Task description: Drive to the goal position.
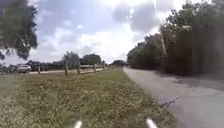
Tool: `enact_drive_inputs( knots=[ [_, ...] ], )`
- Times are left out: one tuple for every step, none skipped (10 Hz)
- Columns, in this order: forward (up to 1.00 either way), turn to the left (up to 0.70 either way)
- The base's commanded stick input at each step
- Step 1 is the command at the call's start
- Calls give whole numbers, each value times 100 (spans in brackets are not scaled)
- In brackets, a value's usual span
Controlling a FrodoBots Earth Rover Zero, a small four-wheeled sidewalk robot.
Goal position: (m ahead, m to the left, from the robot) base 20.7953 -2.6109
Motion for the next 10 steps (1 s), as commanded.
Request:
enact_drive_inputs(
  knots=[
    [0, -70],
    [0, -70],
    [0, -70],
    [0, -70],
    [0, -70],
    [0, -70],
    [0, -70],
    [0, -70],
    [0, -70],
    [0, -70]
  ],
)
